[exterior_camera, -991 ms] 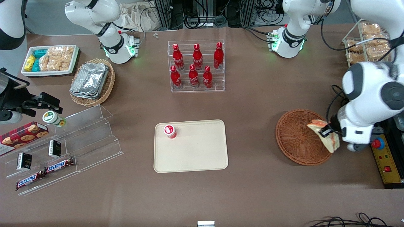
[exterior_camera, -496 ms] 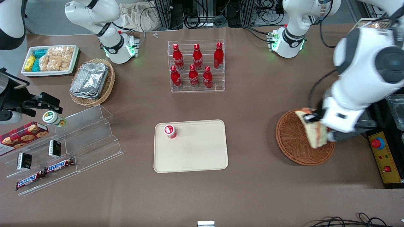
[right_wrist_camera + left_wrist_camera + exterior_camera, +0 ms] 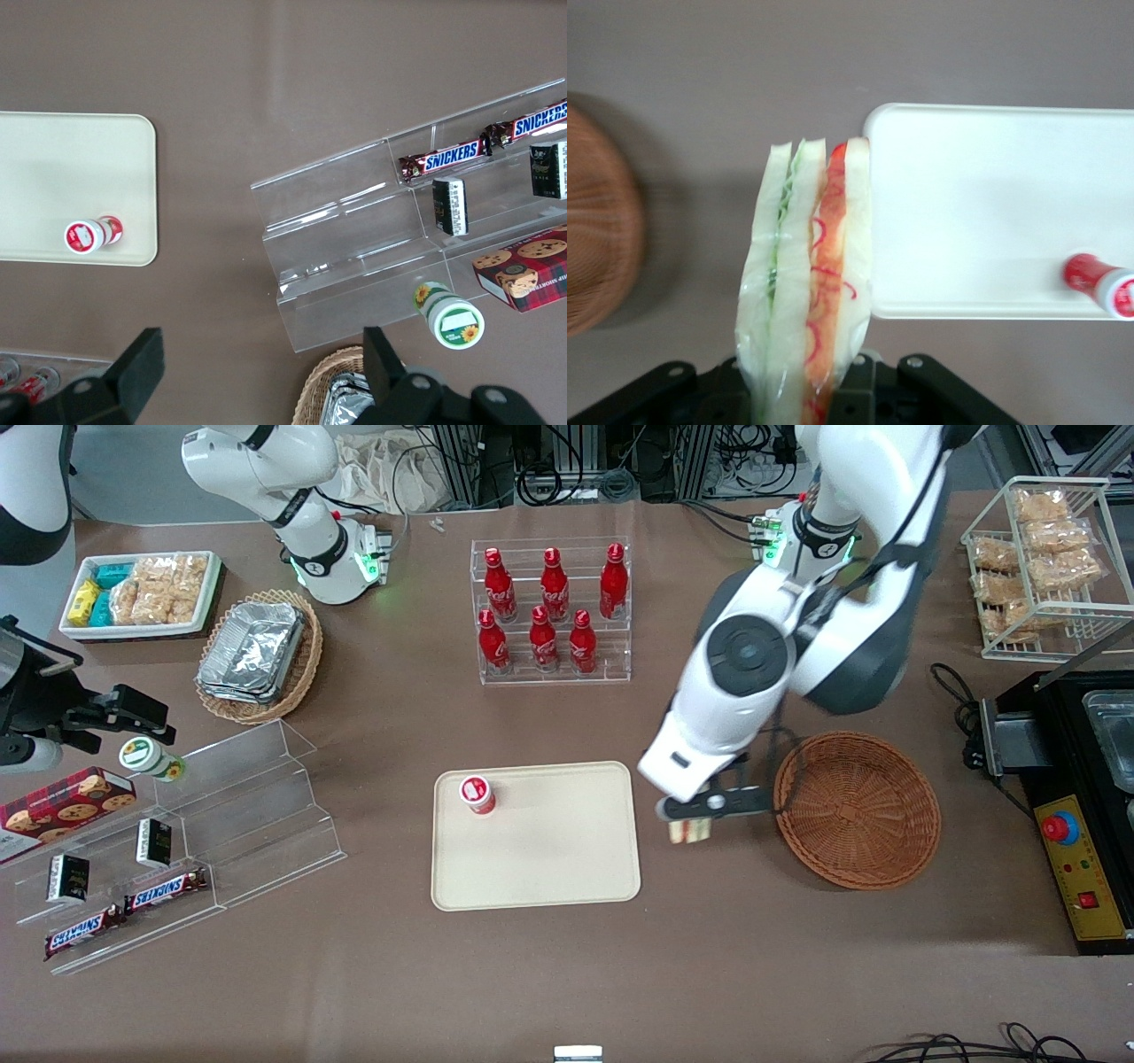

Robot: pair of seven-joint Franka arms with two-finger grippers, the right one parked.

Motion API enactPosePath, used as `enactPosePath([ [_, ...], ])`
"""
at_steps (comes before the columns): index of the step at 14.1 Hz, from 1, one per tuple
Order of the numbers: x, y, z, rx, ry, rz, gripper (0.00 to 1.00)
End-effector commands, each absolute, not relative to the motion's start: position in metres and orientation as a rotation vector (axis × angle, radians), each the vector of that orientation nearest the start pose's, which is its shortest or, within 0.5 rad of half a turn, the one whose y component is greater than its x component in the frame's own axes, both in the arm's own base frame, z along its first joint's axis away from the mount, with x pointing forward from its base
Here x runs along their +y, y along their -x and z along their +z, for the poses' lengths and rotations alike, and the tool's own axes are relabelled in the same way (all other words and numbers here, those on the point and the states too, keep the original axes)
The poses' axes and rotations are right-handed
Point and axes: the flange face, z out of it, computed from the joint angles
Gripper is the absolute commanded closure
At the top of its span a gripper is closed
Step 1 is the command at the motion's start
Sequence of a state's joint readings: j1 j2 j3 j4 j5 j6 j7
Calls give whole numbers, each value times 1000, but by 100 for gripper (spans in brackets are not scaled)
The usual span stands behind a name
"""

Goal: Place sandwich from basket to tray
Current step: 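Carry the sandwich with the left gripper over the white tray, then lower the sandwich onto the tray and open the left gripper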

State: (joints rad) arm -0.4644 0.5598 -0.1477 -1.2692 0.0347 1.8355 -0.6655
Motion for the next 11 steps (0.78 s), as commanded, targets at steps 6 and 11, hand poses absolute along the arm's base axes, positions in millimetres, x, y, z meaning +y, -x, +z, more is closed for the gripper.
enactPosePath([
  [6,-477,-605,289,-98,3282,-53,97],
  [11,-479,-604,228,-32,3253,-128,97],
])
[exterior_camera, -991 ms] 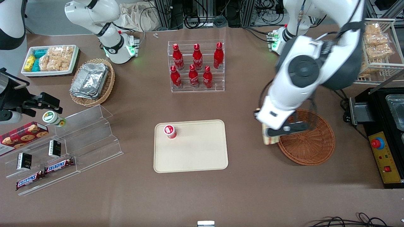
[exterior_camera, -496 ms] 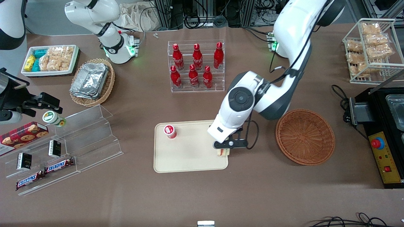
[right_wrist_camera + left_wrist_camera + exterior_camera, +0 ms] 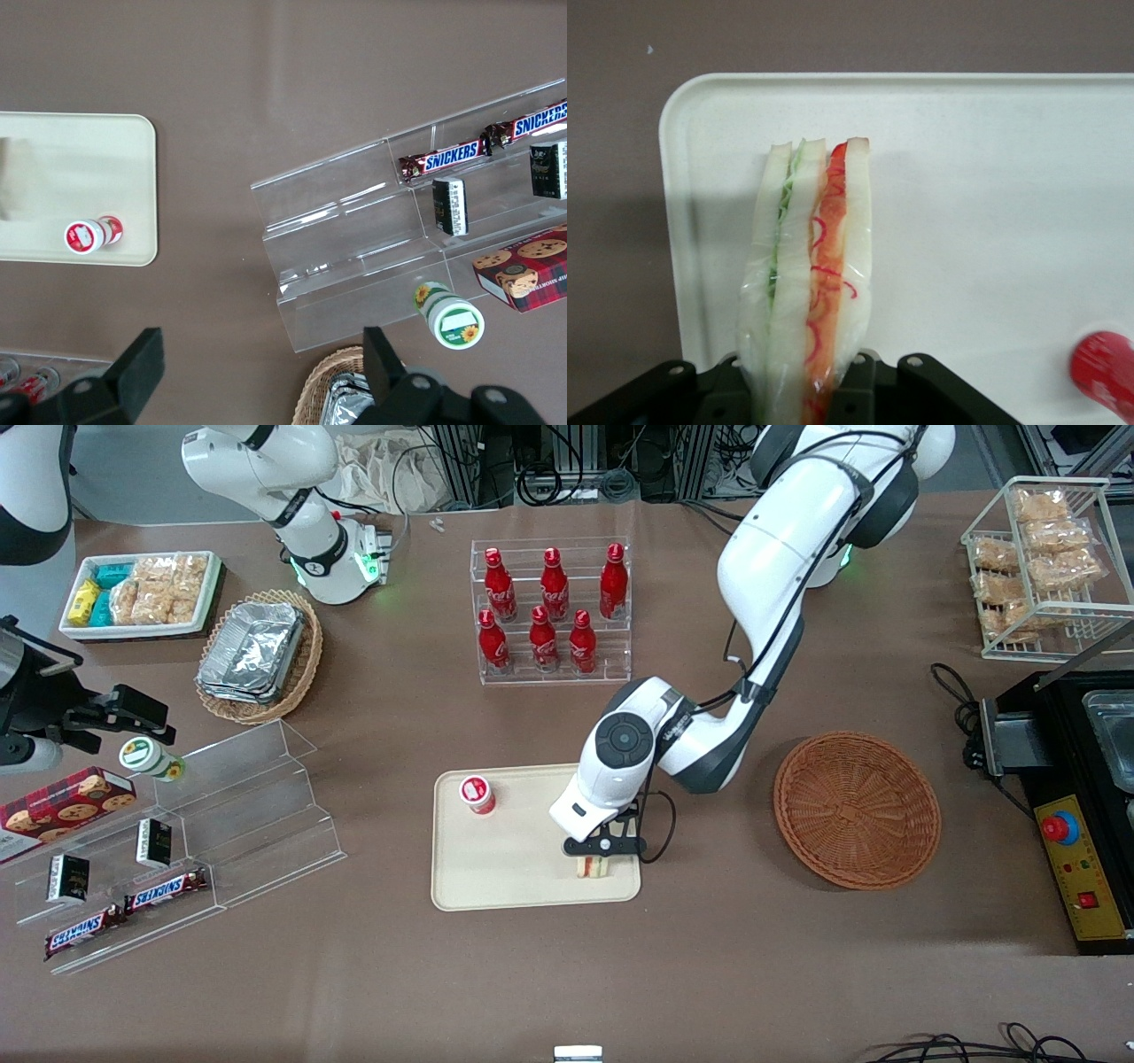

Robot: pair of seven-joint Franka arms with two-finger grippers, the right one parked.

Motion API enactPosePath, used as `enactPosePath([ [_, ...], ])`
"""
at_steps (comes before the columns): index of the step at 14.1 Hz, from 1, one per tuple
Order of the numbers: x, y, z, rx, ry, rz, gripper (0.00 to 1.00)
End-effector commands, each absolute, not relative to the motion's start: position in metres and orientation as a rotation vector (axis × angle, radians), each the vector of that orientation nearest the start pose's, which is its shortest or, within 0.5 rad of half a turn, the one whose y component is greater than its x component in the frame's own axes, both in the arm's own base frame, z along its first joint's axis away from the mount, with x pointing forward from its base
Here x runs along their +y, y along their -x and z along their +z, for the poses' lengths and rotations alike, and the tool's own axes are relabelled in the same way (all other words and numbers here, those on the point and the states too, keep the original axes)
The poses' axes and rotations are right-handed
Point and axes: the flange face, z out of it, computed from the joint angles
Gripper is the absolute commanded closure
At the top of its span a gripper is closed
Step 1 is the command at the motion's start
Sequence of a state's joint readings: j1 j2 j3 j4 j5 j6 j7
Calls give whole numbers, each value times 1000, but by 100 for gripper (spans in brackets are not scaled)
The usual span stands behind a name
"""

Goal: Place sandwich from basket to tray
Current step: 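Lower the sandwich onto the tray and open the left gripper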

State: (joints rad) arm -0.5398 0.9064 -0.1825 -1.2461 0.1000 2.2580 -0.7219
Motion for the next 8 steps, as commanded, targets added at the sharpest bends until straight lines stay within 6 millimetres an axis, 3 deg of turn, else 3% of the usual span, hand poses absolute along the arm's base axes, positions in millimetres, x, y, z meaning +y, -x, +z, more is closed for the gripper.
enactPosePath([
  [1,-478,-603,223,-27,3248,-119,97],
  [4,-474,-600,215,-35,3238,-94,96],
  [8,-470,-601,218,-44,3233,-91,94],
])
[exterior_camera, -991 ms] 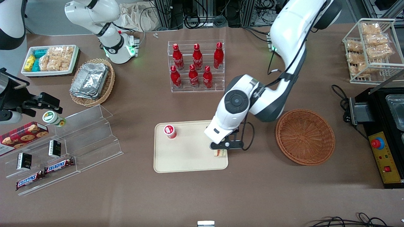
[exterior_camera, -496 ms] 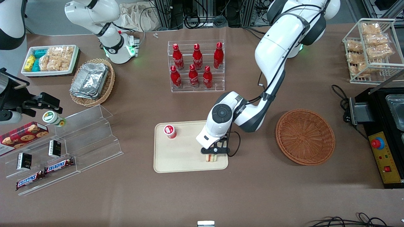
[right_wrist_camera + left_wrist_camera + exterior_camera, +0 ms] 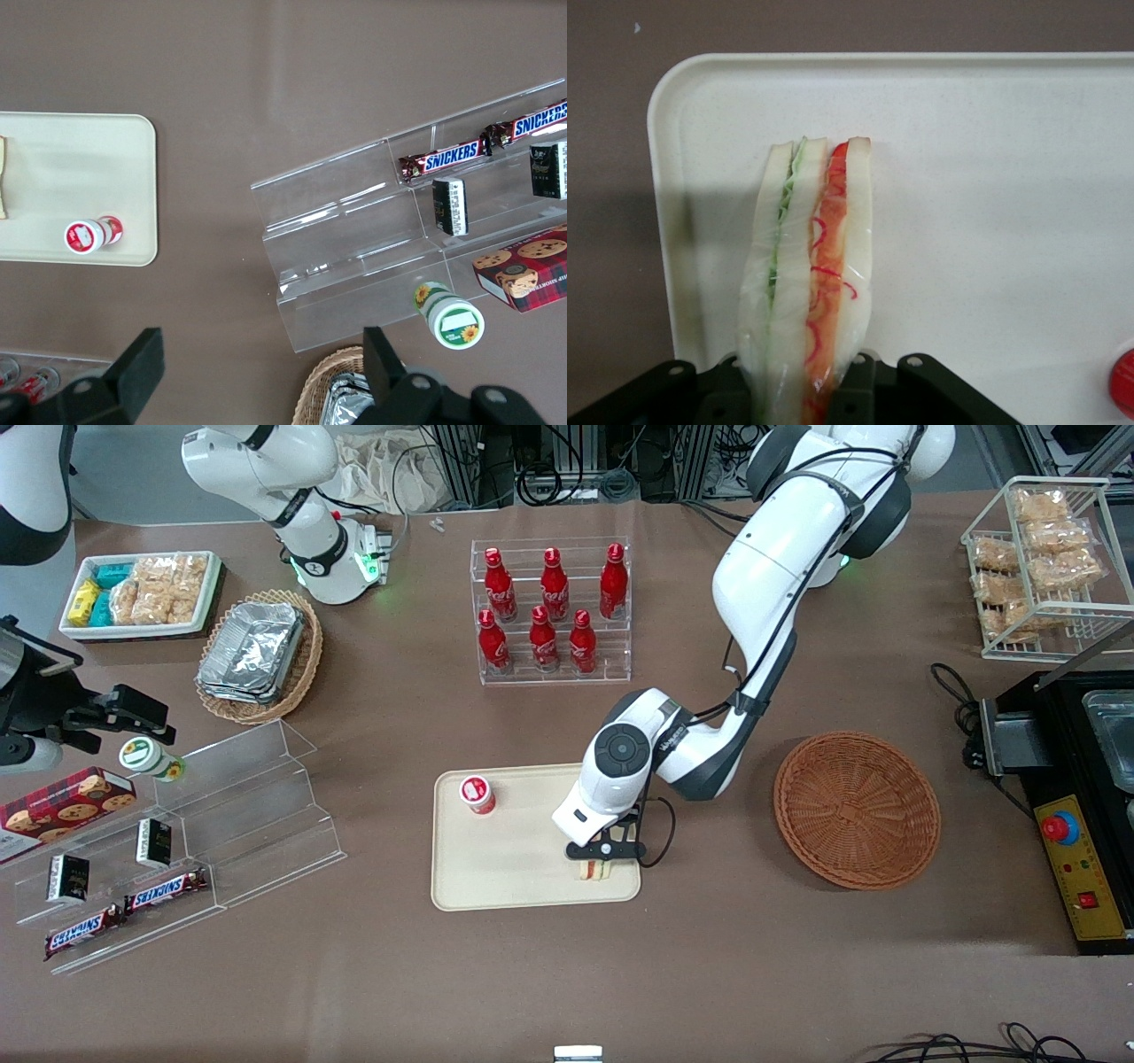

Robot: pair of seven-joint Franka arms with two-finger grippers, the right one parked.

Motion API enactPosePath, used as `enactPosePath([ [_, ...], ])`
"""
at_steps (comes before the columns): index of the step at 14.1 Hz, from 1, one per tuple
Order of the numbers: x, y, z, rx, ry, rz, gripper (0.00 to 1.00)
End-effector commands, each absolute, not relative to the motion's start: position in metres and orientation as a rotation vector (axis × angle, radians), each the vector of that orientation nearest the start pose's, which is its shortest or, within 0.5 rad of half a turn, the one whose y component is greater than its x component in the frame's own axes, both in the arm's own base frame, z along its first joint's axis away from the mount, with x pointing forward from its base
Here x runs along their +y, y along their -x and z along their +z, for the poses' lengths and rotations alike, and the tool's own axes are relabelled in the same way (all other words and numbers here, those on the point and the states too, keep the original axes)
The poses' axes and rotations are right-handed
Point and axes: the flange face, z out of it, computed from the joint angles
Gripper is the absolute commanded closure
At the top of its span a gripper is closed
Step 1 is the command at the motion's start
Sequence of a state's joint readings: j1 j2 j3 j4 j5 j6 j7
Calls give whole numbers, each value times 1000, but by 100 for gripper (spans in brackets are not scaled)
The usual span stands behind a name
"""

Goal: Place sandwich from basket to tray
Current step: 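Lower the sandwich onto the tray and open the left gripper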

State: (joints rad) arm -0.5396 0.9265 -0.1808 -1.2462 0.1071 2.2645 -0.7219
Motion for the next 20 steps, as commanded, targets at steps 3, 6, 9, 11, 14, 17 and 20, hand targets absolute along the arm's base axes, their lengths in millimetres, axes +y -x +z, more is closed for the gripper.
enactPosePath([
  [3,-464,-600,220,-44,3216,-69,89],
  [6,-465,-600,222,-49,3217,-73,1],
  [9,-465,-602,236,-51,3223,-93,0],
  [11,-459,-605,254,-76,3219,-76,0],
  [14,-439,-617,300,-142,3211,-97,0],
  [17,-373,-646,377,-266,3197,-125,0],
  [20,-311,-646,437,-338,3144,-95,1],
])
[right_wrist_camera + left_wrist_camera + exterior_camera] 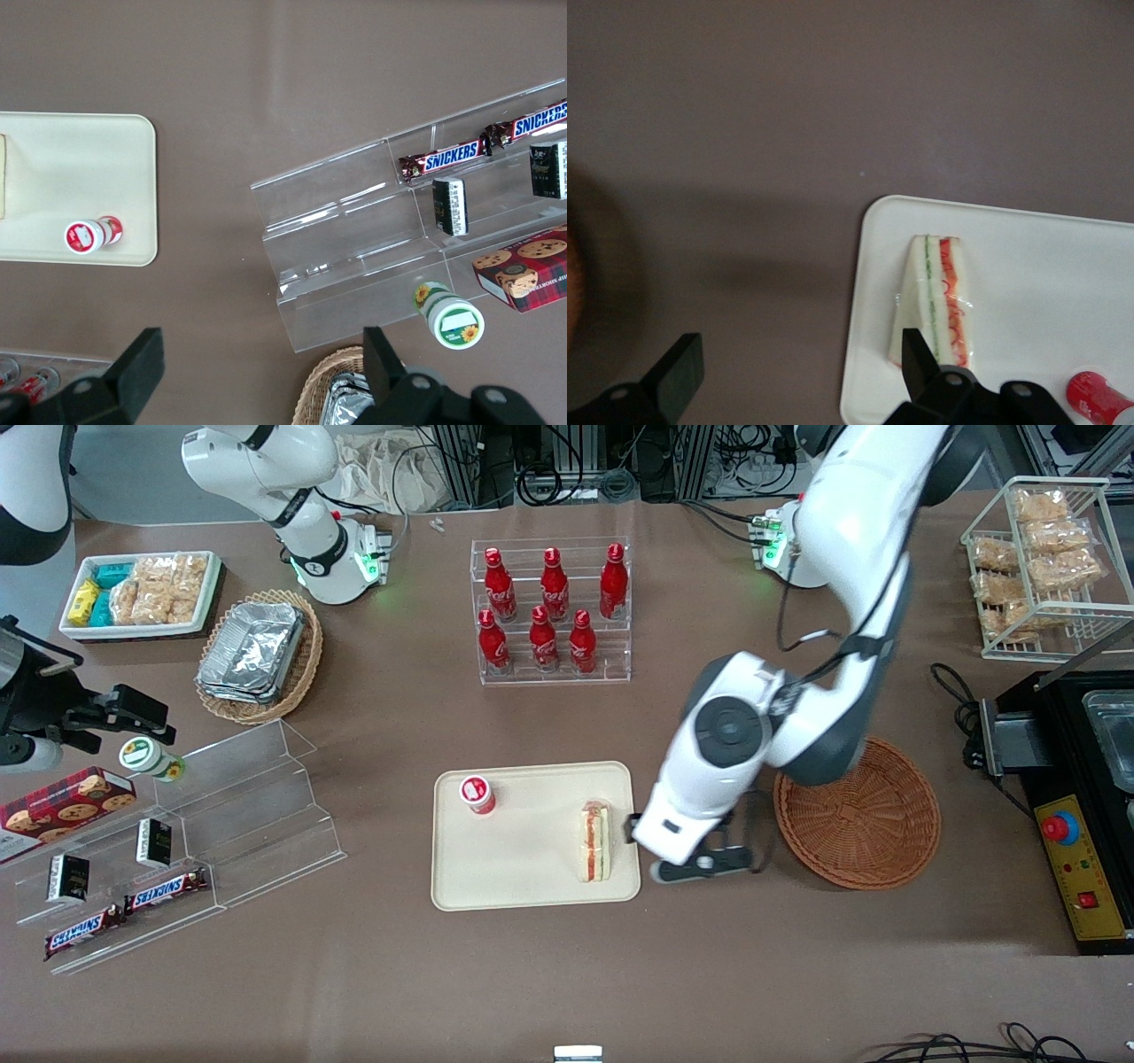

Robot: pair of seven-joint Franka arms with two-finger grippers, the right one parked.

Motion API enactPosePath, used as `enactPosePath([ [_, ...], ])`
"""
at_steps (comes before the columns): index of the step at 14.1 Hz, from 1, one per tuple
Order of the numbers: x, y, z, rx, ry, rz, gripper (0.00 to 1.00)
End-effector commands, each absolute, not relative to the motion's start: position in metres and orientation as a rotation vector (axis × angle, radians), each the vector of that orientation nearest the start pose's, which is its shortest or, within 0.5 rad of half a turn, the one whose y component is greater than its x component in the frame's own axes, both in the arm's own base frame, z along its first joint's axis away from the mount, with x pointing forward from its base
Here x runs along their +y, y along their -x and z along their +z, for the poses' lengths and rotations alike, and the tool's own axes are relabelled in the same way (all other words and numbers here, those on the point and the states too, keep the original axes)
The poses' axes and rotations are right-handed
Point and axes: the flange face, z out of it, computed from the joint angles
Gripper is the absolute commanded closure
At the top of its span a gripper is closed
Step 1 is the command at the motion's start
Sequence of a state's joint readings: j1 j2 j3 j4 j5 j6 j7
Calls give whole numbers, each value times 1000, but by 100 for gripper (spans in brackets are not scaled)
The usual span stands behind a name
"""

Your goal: Place sandwich from basket to tray

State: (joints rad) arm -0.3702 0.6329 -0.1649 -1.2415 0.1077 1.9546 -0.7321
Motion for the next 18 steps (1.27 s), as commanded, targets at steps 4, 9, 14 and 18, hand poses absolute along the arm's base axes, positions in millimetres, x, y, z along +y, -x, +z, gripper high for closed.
enactPosePath([
  [4,-218,-625,472,-348,3112,-95,1],
  [9,-133,-599,519,-239,3091,-142,1],
  [14,-58,-595,549,-144,3171,-32,1],
  [18,-54,-615,562,-115,3176,-28,1],
])
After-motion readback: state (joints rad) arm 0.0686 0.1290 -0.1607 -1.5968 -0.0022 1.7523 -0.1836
